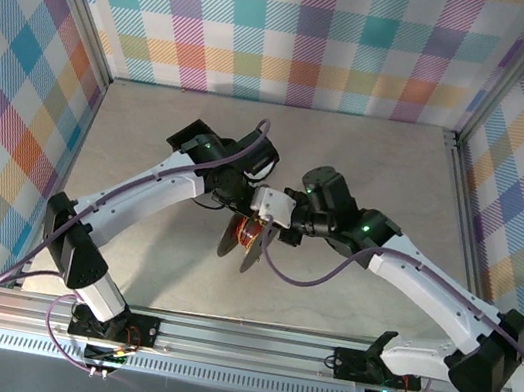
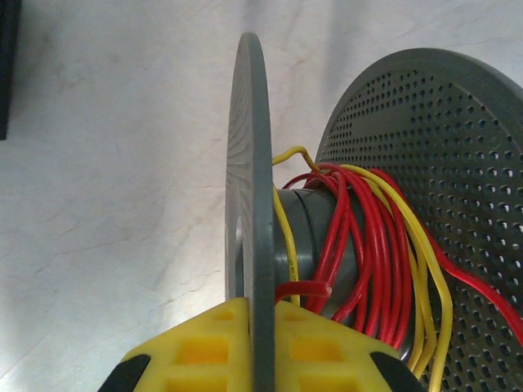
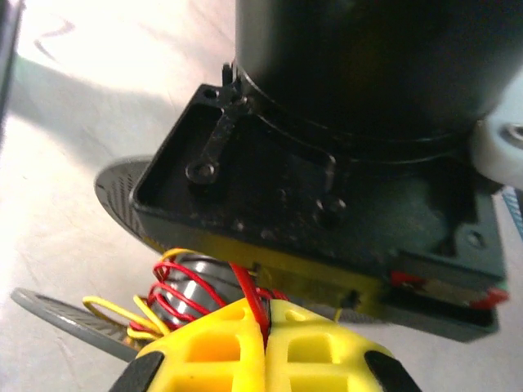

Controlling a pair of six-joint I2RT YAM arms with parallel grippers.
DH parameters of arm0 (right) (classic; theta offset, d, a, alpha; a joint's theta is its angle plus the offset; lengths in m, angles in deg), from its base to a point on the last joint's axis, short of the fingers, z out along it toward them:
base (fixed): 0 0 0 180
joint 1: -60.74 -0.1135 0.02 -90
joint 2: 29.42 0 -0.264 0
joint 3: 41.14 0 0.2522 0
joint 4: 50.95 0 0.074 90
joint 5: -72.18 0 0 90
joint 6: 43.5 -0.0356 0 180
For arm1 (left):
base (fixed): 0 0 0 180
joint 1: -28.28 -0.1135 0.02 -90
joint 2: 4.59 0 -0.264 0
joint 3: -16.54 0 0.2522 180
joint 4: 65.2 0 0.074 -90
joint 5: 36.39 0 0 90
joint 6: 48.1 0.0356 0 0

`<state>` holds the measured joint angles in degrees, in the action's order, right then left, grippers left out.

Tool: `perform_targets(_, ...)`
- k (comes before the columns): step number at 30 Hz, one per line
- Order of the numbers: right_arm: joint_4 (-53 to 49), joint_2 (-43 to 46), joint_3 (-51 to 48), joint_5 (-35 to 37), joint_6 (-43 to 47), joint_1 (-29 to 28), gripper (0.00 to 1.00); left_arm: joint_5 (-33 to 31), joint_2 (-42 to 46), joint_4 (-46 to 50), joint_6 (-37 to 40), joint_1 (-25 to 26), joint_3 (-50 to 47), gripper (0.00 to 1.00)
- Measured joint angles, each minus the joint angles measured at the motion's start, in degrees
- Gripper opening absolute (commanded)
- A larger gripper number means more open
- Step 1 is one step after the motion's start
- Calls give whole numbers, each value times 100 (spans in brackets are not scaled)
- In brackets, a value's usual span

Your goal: Wrap the cables

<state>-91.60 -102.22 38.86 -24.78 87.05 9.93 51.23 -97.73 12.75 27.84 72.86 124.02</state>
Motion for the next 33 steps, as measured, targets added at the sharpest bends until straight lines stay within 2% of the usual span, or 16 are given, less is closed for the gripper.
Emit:
perform_targets(5,199,-173,-4,859,299,-308,0,-225,-92,22,-92,-90,0,0)
perform_targets(10,302,-192,-13,1143,407,-442,2,-247,-92,22,-155,-118,0,0)
perform_targets(19,136,-337,103,588,199,-422,10,-221,-92,203,-155,-127,-72,0)
perform_targets(26,7,-363,101,-59,-81,-424,12,-118,-76,81,-299,-195,-105,0)
perform_targets(28,17,-398,101,-146,-133,-428,7,-116,-61,-9,-326,-203,-105,0)
perform_targets(29,28,-424,103,-166,-170,-431,0,-120,-55,-24,-330,-208,-107,0)
perform_targets(33,114,-544,105,-146,-326,-468,0,-164,-44,-17,-374,-254,-166,0)
